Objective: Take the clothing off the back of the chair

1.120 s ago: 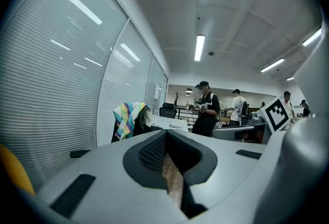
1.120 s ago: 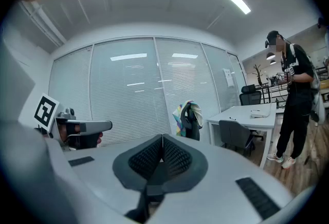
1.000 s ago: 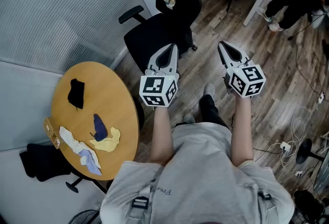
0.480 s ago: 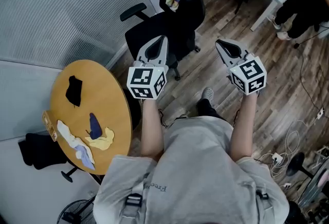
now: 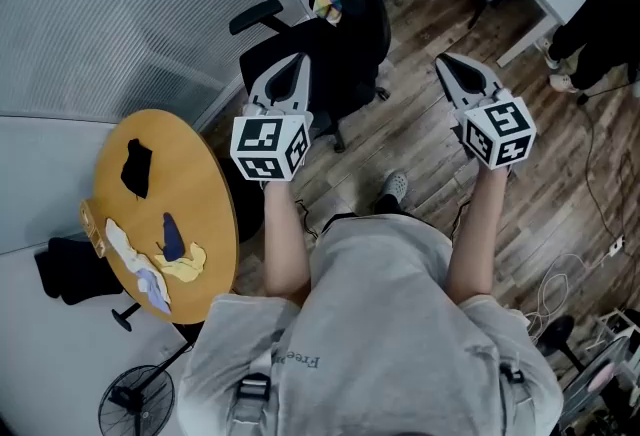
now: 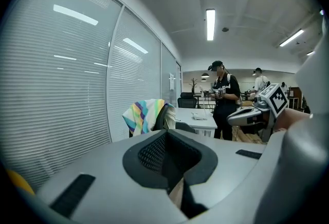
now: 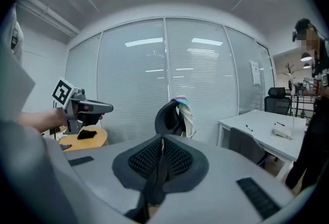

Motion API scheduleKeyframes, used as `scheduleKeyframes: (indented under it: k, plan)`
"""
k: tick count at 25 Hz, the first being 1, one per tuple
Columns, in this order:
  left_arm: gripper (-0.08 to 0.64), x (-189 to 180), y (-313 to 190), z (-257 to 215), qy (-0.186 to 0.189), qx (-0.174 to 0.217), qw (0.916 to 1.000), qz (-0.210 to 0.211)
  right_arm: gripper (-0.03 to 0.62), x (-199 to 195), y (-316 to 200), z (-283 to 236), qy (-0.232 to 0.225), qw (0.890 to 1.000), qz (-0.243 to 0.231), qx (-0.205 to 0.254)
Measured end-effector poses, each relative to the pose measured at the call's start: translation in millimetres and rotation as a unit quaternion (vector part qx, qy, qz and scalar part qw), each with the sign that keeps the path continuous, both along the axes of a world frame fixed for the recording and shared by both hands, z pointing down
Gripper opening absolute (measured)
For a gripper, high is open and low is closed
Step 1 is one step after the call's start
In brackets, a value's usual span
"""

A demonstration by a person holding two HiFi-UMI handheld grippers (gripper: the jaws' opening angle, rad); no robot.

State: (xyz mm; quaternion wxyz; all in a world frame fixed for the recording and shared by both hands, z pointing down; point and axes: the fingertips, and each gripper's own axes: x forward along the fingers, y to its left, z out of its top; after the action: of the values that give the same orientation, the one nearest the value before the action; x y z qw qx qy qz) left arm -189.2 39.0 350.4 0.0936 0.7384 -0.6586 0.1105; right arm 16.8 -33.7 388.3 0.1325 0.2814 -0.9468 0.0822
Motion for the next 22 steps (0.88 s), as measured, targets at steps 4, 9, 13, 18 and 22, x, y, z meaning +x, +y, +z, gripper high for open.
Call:
scheduleKeyframes:
  k: [4, 9, 13, 18, 22]
  plan:
    - [0.028, 12.2, -24.4, 2.8, 0.003, -0.006, 0.9999, -0.012, 0.028, 18.6, -36.4, -3.2, -0.039, 0.998, 0.037, -0.021]
    - [0.028, 22.6, -37.5, 12.0, 0.005, -0.02, 0.9996, -0.018, 0.028, 29.1, -61.7, -0.3, -0.062, 0.996, 0.057, -0.043]
    - [0.028, 17.4, -42.8, 16.4, 0.009, -0.025, 0.9993, -0.026, 0.028, 23.2, -70.6, 0.0, -0.083, 0.994, 0.055, -0.052]
    - [0.029, 2.7, -60.6, 25.6, 0.017, -0.025, 0.999, -0.033, 0.028, 13.9, -88.5, 0.5, -0.104, 0.991, 0.064, -0.049]
    - [0.029, -9.1, -85.3, 25.3, 0.018, -0.018, 0.9992, -0.029, 0.026, 19.7, -120.7, -11.4, -0.149, 0.983, 0.104, -0.037]
